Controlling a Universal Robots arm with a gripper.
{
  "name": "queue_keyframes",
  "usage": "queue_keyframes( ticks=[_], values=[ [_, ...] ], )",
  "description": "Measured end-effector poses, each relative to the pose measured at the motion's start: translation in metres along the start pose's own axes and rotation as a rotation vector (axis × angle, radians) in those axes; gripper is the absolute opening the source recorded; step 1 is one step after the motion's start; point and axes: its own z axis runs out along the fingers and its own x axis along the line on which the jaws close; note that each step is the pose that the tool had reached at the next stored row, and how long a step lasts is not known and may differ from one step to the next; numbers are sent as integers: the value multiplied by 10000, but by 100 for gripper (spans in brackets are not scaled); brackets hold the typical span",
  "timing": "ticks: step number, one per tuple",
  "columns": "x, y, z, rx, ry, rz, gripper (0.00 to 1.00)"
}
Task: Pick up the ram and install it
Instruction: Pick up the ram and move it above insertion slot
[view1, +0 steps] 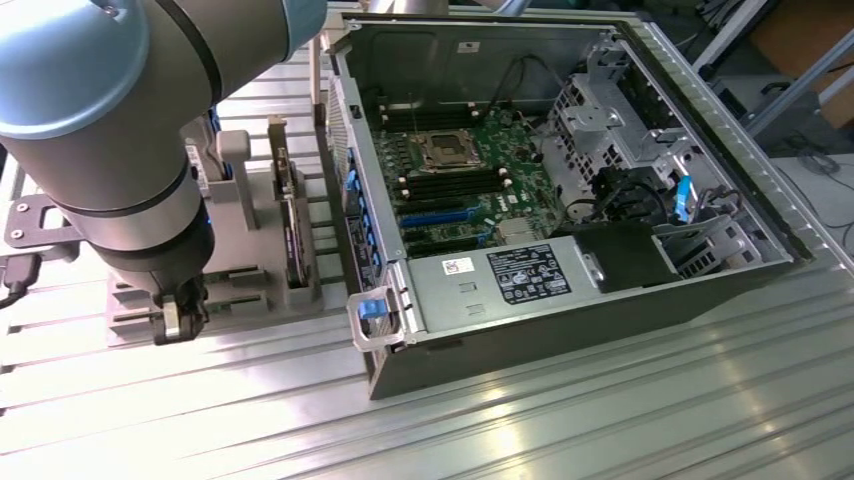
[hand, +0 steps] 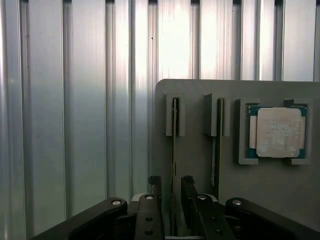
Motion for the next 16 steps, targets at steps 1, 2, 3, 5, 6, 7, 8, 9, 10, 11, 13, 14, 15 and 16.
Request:
queue_keyframes(
  ticks=[1,2,3,5,6,7,8,9,10,11,13,14,15,16],
  values=[
    [0,0,0,0,0,1,29],
    [0,0,0,0,0,0,22],
    [0,0,0,0,0,0,16],
    [0,0,-1,-1,1,0,12],
    [0,0,-1,-1,1,0,12],
    [0,0,0,0,0,0,12],
    [0,0,0,0,1,0,12],
    [0,0,0,0,0,0,12],
    [0,0,-2,2,-2,0,12],
    [0,1,-18,0,0,0,12],
    [-1,1,-34,2,-2,0,12],
    [-1,1,-43,-1,1,0,12],
    [-1,2,-54,0,1,0,12],
    [-1,2,-61,0,1,0,12]
  ],
)
